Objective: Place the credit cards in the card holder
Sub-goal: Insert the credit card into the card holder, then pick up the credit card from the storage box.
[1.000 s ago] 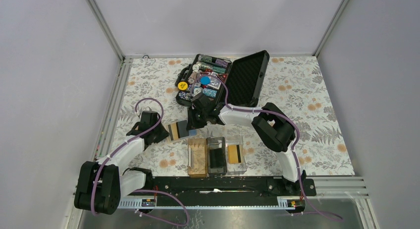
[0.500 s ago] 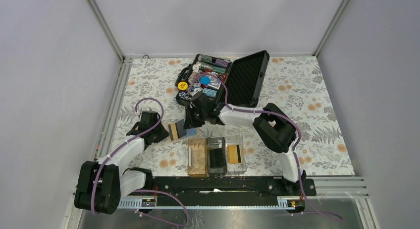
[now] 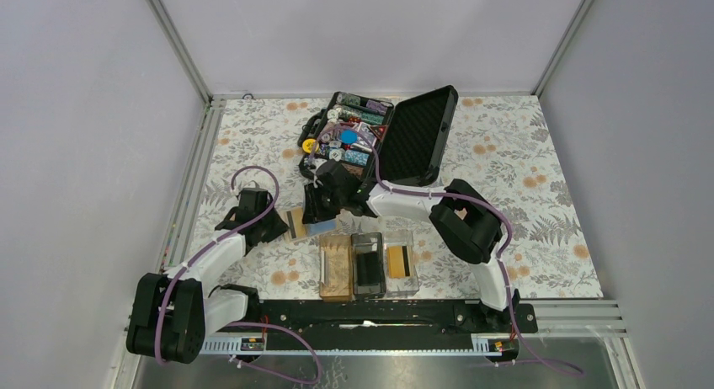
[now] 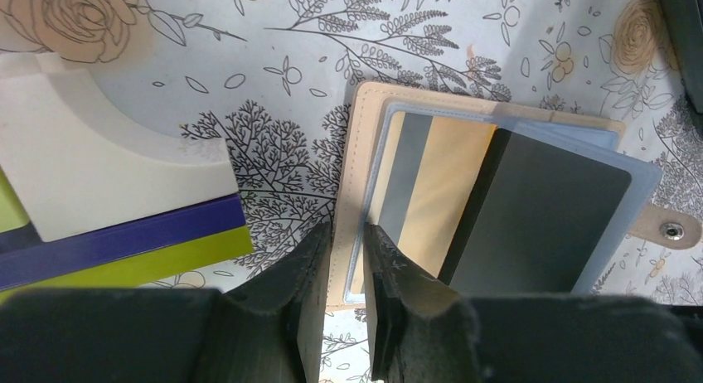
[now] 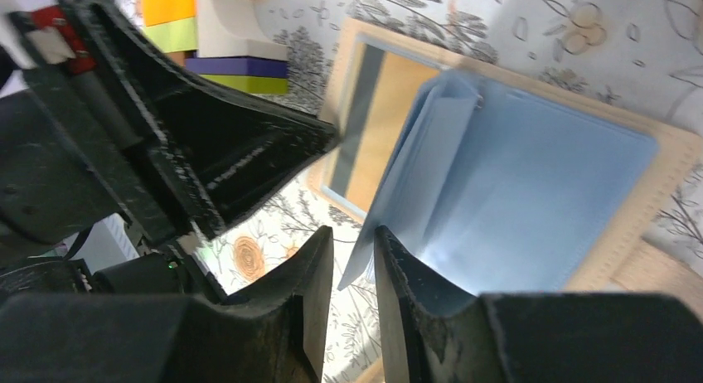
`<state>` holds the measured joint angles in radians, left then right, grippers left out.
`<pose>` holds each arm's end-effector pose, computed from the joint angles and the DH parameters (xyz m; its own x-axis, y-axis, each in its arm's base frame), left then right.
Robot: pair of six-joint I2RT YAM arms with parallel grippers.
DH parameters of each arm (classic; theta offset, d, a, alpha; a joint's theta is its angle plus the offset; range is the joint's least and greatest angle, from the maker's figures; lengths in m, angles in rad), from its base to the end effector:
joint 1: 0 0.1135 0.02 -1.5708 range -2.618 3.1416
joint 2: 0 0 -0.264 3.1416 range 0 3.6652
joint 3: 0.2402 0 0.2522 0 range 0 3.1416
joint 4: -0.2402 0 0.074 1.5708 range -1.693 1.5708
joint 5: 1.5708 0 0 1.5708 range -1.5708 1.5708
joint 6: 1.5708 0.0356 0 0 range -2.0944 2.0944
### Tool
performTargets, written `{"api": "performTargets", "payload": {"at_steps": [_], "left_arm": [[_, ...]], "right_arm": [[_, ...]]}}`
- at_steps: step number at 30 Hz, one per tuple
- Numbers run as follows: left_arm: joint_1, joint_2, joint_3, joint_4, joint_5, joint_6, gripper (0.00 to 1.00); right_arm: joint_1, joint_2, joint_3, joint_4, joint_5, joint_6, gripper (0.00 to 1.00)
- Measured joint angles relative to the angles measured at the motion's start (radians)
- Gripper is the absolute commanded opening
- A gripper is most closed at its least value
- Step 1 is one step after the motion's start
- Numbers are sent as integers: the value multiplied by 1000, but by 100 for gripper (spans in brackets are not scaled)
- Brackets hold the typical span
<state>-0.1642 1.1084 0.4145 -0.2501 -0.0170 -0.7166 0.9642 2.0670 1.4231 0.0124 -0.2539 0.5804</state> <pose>0.1907 -0.0310 0.1505 -0.7034 -0.5491 -0.4513 -0.4090 0.8320 -0.3749 0.2578 0.3873 0.1826 -0.7809 -0.1944 -0.5937 -0.5771 0.5881 0.5666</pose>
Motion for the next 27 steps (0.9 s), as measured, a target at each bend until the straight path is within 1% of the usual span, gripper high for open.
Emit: {"api": "performTargets", "payload": {"at_steps": [6,13,16,20,22,23,25,27], "left_arm": [[0,0,0,3,23,6,24],[0,-9,0,2,25,6,33],[0,-39,0,-3,21,1,41],[2,-114,0,-42,-7,-11,55],[3,-161,0,-66,-26,-16,63],[5,-190,0,-83,-37,-18,69],[5,-238,3,-113,-51,-19,79],[5,-283,10,-149,-66,-21,87]], "right_arm": [[30,0,44,0,0,-9,36],[37,24,79,-11,8,-24,41],[37,29,79,-38,9,-27,47],[37,24,79,-63,24,-37,59],[37,6,77,-94,40,-46,65],[37,-8,73,-106,51,-50,67],[37,-52,58,-127,71,-53,70],[37,-110,39,-155,95,-52,72]]}}
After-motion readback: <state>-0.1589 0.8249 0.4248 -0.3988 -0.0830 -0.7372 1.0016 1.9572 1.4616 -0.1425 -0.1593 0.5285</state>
